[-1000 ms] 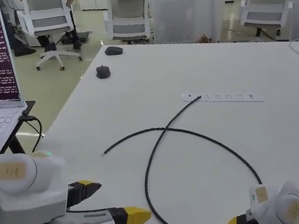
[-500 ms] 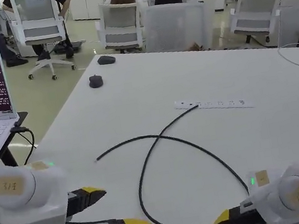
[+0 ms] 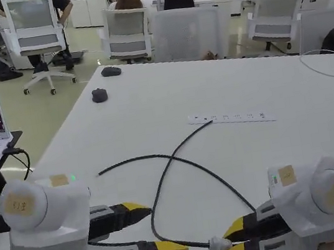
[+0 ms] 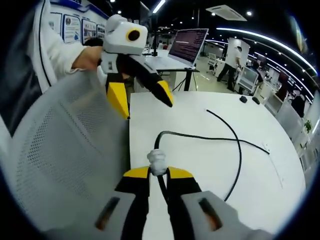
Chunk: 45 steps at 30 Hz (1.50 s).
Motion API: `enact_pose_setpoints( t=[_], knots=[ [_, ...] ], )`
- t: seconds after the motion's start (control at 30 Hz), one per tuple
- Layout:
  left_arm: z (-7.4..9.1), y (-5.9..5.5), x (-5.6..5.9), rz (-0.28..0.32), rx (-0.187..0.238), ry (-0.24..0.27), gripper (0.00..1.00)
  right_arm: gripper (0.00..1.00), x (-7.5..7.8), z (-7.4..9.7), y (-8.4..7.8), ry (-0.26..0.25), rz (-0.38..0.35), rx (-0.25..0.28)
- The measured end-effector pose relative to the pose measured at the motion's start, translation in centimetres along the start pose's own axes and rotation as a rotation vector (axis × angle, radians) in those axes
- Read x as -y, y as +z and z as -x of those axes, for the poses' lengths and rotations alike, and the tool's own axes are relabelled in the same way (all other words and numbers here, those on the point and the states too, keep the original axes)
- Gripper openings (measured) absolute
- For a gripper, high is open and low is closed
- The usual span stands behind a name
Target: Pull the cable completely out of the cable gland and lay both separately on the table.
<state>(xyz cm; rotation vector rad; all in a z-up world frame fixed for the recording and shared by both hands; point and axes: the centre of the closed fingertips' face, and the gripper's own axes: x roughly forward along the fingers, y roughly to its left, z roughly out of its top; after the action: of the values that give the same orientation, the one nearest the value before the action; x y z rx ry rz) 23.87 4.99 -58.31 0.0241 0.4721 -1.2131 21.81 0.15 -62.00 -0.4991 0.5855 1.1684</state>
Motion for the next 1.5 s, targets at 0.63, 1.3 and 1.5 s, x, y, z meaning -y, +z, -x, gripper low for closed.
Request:
enact_pose_setpoints(
  t=[0.63,1.3,1.5],
  knots=[
    [-1.4,2.0,3.3,-0.044,0.046,-0.18,0.24,0.1,-1.5,2.2,4.6,-0.018,0.12,0.029],
    [0.3,3.6,4.6,-0.042,0.085,-0.312,0.16,0.1,-2.2,2.9,7.0,-0.036,0.21,0.041],
    [0.8,3.9,4.8,-0.023,0.048,-0.326,0.15,0.11,-2.4,2.8,7.9,-0.05,0.255,0.08]
  ],
)
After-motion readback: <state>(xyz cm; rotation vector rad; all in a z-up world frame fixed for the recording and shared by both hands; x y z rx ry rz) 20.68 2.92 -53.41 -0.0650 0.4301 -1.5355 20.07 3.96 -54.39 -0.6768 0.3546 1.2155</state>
